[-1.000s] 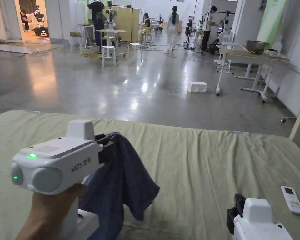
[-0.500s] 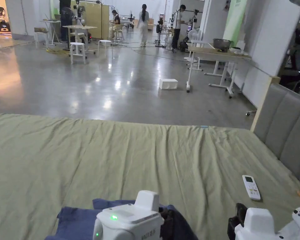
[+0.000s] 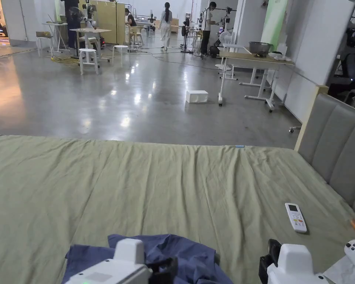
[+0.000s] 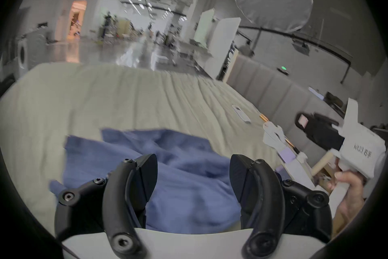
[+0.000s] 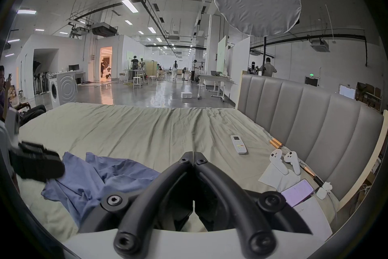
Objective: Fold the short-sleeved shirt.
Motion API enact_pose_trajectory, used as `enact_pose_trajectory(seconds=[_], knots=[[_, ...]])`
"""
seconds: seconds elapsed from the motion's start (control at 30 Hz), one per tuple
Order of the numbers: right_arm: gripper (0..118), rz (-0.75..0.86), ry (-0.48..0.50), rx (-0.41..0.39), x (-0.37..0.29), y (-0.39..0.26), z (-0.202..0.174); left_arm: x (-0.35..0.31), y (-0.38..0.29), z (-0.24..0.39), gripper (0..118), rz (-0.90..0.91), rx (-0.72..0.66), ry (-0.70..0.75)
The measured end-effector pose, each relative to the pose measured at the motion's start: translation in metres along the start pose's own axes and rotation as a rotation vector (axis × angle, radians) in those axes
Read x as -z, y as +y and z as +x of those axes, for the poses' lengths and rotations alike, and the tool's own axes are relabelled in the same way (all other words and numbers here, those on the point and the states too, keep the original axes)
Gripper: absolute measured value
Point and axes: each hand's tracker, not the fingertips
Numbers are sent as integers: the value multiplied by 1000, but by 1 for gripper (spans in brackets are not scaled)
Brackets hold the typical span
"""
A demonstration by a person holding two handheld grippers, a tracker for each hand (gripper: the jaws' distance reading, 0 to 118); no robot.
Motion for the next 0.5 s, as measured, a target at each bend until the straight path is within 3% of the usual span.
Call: enact_pose_trajectory(seconds=[0.1, 0.17, 0.27, 0.3, 0.37, 0.5], knots=[[0, 24, 20, 7, 0, 9, -12, -26, 20, -22, 71, 121, 34, 146], [0, 42, 30, 7, 0, 14, -21, -42, 31, -33, 62, 196, 56, 243], [0, 68, 46, 12, 0, 22, -32, -65, 40, -45, 15, 279, 91, 333], [0, 72, 53, 21, 0, 24, -36, -72, 42, -48, 9, 296, 98, 364], [0, 80, 62, 26, 0, 27, -42, -82, 44, -53, 3, 313, 116, 402], [0, 99, 78, 28, -1, 32, -53, -95, 43, -57, 0, 310, 160, 423]])
